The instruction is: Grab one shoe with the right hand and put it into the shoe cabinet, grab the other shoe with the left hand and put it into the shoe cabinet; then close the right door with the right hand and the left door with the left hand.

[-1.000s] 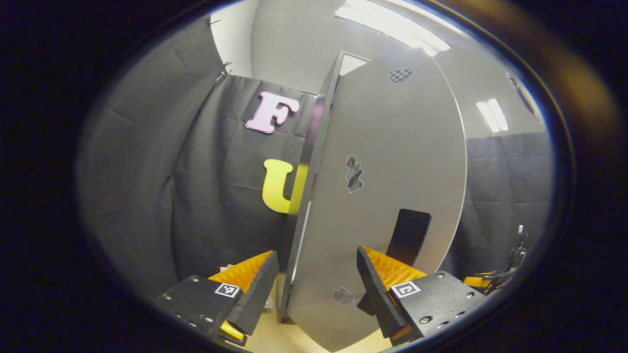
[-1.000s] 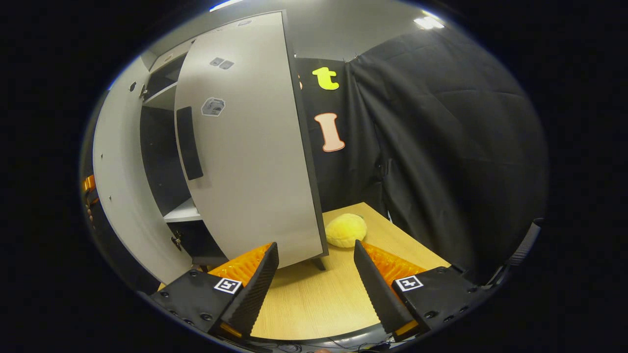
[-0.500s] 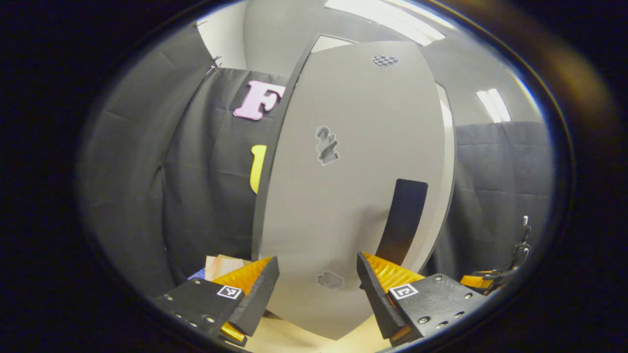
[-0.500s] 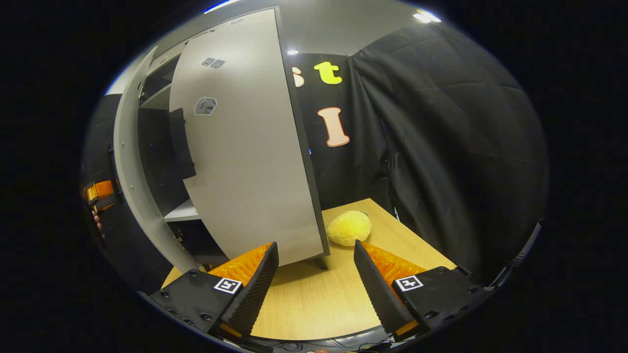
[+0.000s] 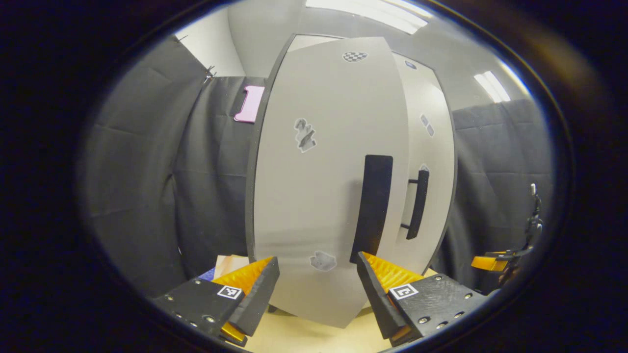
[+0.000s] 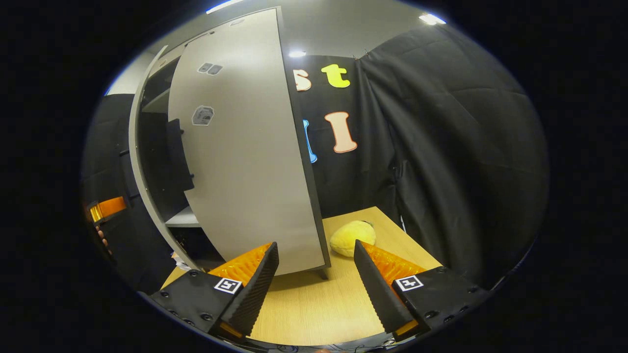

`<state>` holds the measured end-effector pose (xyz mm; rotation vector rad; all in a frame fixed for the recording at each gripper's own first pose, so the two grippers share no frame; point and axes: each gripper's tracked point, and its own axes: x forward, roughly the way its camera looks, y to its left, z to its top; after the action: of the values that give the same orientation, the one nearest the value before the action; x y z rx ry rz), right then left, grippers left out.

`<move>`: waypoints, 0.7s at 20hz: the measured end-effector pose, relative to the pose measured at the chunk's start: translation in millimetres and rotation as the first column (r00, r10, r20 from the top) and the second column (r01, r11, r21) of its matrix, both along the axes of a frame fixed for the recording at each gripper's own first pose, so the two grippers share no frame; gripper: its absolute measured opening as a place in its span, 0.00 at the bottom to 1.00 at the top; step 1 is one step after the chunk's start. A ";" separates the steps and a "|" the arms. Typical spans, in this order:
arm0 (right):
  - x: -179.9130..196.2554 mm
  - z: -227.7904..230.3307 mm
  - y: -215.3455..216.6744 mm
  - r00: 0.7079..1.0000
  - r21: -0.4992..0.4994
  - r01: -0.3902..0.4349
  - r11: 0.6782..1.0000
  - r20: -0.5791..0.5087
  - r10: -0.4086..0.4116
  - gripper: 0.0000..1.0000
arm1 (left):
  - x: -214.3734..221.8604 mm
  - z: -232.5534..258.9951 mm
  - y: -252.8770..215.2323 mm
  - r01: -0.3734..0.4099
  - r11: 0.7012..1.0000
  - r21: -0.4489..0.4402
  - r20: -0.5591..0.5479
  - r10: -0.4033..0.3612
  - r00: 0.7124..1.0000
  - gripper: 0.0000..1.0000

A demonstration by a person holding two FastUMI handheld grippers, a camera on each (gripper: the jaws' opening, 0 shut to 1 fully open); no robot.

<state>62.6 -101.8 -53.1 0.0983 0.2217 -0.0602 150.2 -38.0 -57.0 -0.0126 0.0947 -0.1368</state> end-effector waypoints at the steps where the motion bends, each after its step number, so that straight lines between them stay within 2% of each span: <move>1: 1.4 4.9 5.1 1.000 -0.005 -0.001 1.000 0.012 0.002 0.98 | -3.1 0.7 6.4 -0.005 1.000 0.001 0.003 0.005 1.000 0.96; 4: 8.7 17.0 24.5 0.999 -0.022 -0.021 1.000 0.044 0.022 0.98 | -14.2 3.5 28.7 -0.020 1.000 -0.017 0.019 0.021 1.000 0.96; 7: 13.8 31.8 42.2 0.997 -0.040 -0.029 0.999 0.077 0.032 0.99 | -29.7 0.4 69.4 -0.117 0.993 -0.029 0.022 0.118 0.993 0.95; 9: 15.9 45.4 56.8 0.994 -0.031 -0.039 0.999 0.104 0.042 0.99 | -42.8 -2.5 85.8 -0.156 0.988 -0.016 0.026 0.156 0.987 0.93; 11: 13.1 58.0 66.5 0.990 -0.030 -0.043 0.999 0.132 0.046 0.99 | -51.3 0.8 97.1 -0.178 0.984 0.019 0.039 0.177 0.983 0.92; 12: 12.1 64.4 69.8 0.988 -0.035 -0.042 0.998 0.145 0.047 0.99 | -54.0 3.6 103.6 -0.183 0.983 0.027 0.049 0.182 0.982 0.95; 13: 10.0 70.5 72.7 0.986 -0.041 -0.044 0.998 0.156 0.050 0.99 | -53.4 7.9 105.1 -0.180 0.983 0.022 0.057 0.178 0.982 0.92; 14: 7.7 76.6 74.0 0.984 -0.047 -0.045 0.998 0.169 0.052 0.98 | -53.9 10.4 104.8 -0.171 0.985 0.010 0.063 0.170 0.983 0.96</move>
<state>70.3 -27.8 23.5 0.0544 0.0516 -0.0080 96.2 66.8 -46.6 -0.0006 0.0327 0.0346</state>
